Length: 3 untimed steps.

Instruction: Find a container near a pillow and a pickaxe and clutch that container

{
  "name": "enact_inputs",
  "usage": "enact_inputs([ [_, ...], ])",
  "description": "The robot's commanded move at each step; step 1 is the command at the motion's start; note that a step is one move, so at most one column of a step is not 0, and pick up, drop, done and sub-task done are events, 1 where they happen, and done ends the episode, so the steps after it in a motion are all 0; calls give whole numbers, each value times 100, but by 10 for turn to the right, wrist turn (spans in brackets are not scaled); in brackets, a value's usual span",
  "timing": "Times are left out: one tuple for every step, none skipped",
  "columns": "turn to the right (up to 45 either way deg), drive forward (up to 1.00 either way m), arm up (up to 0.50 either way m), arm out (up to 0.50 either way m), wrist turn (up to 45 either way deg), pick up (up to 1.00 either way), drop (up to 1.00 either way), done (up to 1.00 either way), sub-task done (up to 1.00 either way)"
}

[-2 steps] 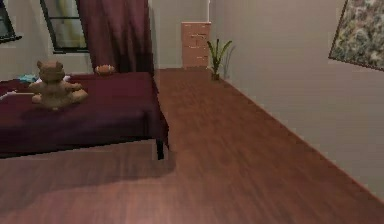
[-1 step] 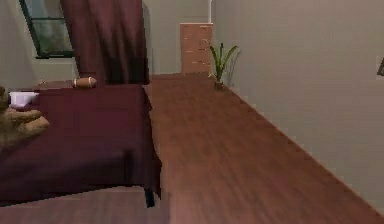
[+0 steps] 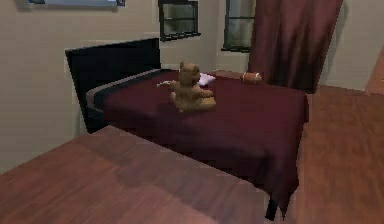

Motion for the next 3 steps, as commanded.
enact_inputs([
  [-60, 0, 0, 0, 0, 0, 0, 0, 0],
  [0, 55, 0, 0, 0, 0, 0, 0, 0],
  [-330, 0, 0, 0, 0, 0, 0, 0, 0],
])
